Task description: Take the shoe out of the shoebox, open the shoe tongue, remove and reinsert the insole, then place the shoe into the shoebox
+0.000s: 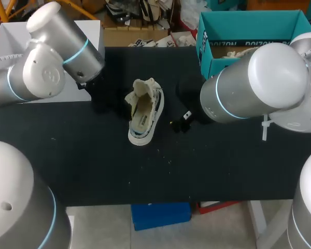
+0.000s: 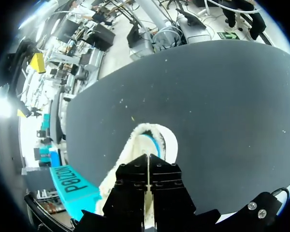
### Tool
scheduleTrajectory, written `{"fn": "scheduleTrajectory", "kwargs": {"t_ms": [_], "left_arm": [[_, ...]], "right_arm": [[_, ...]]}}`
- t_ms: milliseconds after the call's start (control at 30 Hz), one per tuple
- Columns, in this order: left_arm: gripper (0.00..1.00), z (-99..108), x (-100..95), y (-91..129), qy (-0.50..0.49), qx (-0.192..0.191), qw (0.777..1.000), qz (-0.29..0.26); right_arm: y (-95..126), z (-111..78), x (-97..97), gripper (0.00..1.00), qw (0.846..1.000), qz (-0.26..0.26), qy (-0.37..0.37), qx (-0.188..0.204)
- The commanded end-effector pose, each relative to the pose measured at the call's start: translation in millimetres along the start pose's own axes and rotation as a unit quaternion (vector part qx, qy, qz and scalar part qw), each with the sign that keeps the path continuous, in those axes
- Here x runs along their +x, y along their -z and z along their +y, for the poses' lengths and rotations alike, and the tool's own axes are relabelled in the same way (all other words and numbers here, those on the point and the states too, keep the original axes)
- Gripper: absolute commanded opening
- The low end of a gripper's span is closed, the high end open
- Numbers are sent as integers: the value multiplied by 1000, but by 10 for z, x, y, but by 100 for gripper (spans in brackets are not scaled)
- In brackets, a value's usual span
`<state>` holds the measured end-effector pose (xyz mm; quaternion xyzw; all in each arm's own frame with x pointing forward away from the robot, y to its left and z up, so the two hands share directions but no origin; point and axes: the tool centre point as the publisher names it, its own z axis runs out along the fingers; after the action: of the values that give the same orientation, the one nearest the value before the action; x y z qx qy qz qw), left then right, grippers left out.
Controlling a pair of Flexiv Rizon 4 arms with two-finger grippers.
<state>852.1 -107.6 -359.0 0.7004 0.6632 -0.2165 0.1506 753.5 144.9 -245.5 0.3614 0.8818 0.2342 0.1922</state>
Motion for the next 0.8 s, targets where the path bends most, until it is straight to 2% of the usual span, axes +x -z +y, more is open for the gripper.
{"fn": "scheduleTrajectory", "kwargs": {"t_ms": [33, 267, 500, 800], "left_arm": [[0, -90, 42, -116, 3, -6, 1000, 15], [0, -66, 115, -245, 0, -18, 999, 31], [0, 1, 57, -304, -4, -24, 999, 34], [0, 41, 19, -377, -15, -14, 998, 52]], "right_arm": [[1, -11, 2, 100, 1000, 0, 0, -1], [1, -11, 2, 100, 1000, 0, 0, -1], [1, -11, 2, 100, 1000, 0, 0, -1], [1, -11, 2, 100, 1000, 0, 0, -1]]}}
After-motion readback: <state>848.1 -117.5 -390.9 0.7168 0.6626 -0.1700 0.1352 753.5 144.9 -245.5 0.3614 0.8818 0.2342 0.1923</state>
